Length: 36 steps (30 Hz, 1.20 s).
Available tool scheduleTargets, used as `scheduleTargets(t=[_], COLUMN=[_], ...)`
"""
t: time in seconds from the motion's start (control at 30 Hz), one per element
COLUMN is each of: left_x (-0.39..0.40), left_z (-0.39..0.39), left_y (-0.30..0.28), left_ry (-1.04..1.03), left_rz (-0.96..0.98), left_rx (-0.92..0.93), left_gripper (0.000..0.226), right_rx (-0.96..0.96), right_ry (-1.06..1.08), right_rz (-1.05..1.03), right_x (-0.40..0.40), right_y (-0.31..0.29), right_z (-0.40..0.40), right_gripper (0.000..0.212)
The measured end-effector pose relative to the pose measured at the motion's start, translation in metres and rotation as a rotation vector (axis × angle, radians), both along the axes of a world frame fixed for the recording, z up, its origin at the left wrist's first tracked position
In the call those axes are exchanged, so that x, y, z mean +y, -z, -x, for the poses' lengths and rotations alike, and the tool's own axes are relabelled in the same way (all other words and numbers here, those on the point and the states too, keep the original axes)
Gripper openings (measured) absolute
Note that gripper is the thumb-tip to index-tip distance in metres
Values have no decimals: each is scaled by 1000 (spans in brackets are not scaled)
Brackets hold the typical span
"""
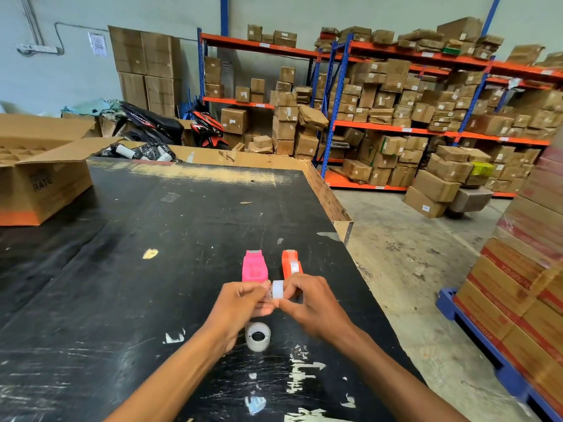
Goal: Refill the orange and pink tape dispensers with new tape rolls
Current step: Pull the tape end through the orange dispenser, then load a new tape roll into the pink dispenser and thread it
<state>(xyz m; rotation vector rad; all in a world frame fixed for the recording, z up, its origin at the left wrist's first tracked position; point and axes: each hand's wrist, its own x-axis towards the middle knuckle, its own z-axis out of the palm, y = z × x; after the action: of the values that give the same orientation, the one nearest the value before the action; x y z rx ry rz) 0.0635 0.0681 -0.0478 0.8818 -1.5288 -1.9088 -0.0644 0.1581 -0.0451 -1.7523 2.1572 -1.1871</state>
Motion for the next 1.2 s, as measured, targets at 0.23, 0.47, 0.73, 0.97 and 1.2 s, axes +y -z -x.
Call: scheduleTargets(t=[0.23, 0.47, 0.73, 0.97, 1.2], left_x=[-13, -9, -12, -14, -14], left_z=[-8, -21, -42, -54, -60], left_y=[1, 9, 10, 12, 14], left_ry=[-92, -75, -128, -167, -174], left_rz=[19, -49, -95, -103, -97], left_rx=[6, 66, 94, 116, 143], left_gripper=[14, 17, 15, 13, 11], right_rx=[84, 290, 161, 336, -162], right_ry=[-11, -95, -131, -124, -67], right_rz=[-523, -759, -669, -625, -329], right_x=[15, 20, 7, -18, -17], right_y=[-10, -7, -24, 2, 7], right_z=[10, 0, -7, -35, -22], right_gripper=[22, 9, 12, 57, 45])
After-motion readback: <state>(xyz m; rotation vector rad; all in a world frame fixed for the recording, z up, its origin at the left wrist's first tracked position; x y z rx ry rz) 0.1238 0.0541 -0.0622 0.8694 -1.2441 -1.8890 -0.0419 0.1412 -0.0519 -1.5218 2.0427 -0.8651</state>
